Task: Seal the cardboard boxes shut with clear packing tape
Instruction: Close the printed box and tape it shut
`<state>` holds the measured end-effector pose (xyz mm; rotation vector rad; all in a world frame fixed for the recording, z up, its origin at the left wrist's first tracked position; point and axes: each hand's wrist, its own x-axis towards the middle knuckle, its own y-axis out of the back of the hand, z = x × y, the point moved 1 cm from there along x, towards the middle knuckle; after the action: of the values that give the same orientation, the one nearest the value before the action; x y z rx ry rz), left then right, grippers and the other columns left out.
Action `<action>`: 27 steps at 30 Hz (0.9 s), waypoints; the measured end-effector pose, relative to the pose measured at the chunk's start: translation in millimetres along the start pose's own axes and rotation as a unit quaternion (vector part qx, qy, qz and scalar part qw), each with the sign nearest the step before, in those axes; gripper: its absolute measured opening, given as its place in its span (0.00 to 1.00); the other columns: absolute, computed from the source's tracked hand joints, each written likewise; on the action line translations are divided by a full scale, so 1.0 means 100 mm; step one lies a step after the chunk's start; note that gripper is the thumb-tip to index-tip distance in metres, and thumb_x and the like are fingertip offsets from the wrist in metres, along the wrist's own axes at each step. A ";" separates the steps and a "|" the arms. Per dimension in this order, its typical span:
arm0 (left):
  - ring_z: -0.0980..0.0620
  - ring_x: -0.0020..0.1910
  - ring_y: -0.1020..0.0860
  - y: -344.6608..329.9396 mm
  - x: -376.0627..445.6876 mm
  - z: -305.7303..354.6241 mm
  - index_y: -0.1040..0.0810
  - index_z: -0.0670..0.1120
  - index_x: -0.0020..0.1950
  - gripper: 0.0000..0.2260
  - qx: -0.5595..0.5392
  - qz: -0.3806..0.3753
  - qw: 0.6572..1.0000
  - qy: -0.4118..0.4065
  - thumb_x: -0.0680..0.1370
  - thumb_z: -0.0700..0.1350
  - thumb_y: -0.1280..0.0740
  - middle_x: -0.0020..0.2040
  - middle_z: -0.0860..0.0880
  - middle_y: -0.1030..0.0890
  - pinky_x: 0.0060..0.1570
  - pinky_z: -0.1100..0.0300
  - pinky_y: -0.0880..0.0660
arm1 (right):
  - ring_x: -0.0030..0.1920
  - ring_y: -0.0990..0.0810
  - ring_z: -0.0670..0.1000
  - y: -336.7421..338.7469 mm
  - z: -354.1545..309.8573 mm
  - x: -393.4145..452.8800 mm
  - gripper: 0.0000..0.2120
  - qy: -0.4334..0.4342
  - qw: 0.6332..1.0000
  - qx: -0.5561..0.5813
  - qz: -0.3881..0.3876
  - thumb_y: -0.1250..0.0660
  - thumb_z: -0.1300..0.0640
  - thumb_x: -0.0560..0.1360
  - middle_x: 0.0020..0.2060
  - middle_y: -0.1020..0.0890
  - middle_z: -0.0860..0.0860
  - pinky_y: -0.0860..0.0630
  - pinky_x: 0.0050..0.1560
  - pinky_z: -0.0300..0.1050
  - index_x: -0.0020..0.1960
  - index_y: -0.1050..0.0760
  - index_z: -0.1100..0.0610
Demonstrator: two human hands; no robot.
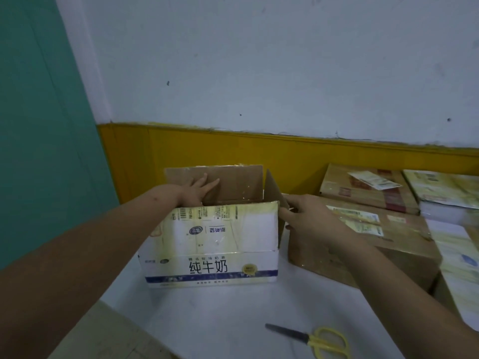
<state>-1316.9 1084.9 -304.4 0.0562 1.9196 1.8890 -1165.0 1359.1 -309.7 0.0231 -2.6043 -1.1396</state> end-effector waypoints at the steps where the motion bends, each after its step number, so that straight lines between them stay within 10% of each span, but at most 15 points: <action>1: 0.36 0.80 0.63 0.00 0.02 -0.01 0.66 0.60 0.80 0.43 -0.005 -0.003 1.000 0.001 0.82 0.52 0.34 0.80 0.45 0.70 0.77 0.36 0.54 | 0.45 0.19 0.44 -0.01 0.01 0.01 0.11 0.003 1.000 0.012 -0.002 0.39 0.52 0.83 0.44 0.17 0.42 0.18 0.49 0.48 0.58 0.19 0.49; 6: 0.36 0.80 0.63 0.02 -0.13 0.18 0.69 0.63 0.78 0.48 -0.081 -0.032 0.995 -0.042 0.78 0.56 0.30 0.79 0.42 0.71 0.78 0.36 0.53 | 0.48 0.17 0.40 0.01 0.12 0.09 0.16 -0.059 0.976 0.203 -0.045 0.38 0.47 0.81 0.53 0.16 0.42 0.18 0.46 0.37 0.67 0.25 0.47; 10: 0.37 0.79 0.65 -0.16 -0.32 0.34 0.70 0.63 0.78 0.49 -0.050 -0.026 0.996 -0.071 0.78 0.57 0.30 0.78 0.43 0.74 0.78 0.37 0.57 | 0.50 0.21 0.42 0.04 -0.01 0.22 0.24 -0.025 0.992 0.080 -0.093 0.35 0.42 0.78 0.59 0.26 0.37 0.23 0.38 0.30 0.73 0.34 0.39; 13: 0.37 0.79 0.65 -0.23 -0.44 0.37 0.72 0.62 0.77 0.50 -0.068 0.007 0.996 -0.063 0.77 0.59 0.30 0.77 0.44 0.77 0.79 0.40 0.54 | 0.55 0.20 0.47 0.04 -0.03 0.33 0.24 0.006 0.998 0.006 -0.070 0.34 0.45 0.79 0.66 0.23 0.43 0.19 0.51 0.44 0.73 0.33 0.40; 20: 0.46 0.81 0.61 -0.87 -0.87 0.63 0.65 0.65 0.79 0.44 -0.110 0.071 0.987 -0.097 0.73 0.75 0.42 0.80 0.50 0.70 0.79 0.40 0.50 | 0.40 0.21 0.50 -0.22 0.04 0.22 0.30 -0.004 0.996 -0.063 -0.057 0.41 0.57 0.82 0.51 0.21 0.53 0.21 0.35 0.44 0.80 0.50 0.49; 23: 0.50 0.82 0.55 -1.12 -0.96 0.66 0.60 0.63 0.81 0.40 -0.064 0.130 0.982 -0.123 0.77 0.72 0.43 0.82 0.54 0.64 0.79 0.46 0.47 | 0.32 0.28 0.47 -0.34 0.05 0.14 0.34 -0.003 0.997 -0.069 -0.018 0.44 0.58 0.84 0.35 0.26 0.50 0.35 0.28 0.42 0.81 0.62 0.52; 27: 0.48 0.81 0.46 -0.67 -0.57 0.68 0.53 0.54 0.83 0.38 -0.196 0.188 0.955 -0.118 0.81 0.56 0.34 0.83 0.49 0.56 0.75 0.58 0.43 | 0.34 0.23 0.55 -0.45 0.11 0.06 0.34 -0.002 0.998 -0.056 0.026 0.45 0.57 0.84 0.38 0.20 0.56 0.29 0.33 0.48 0.81 0.63 0.49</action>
<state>-1224.1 1125.7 -350.6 0.5336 1.4194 2.3548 -1178.1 1335.5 -348.0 -0.0707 -2.5237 -1.2661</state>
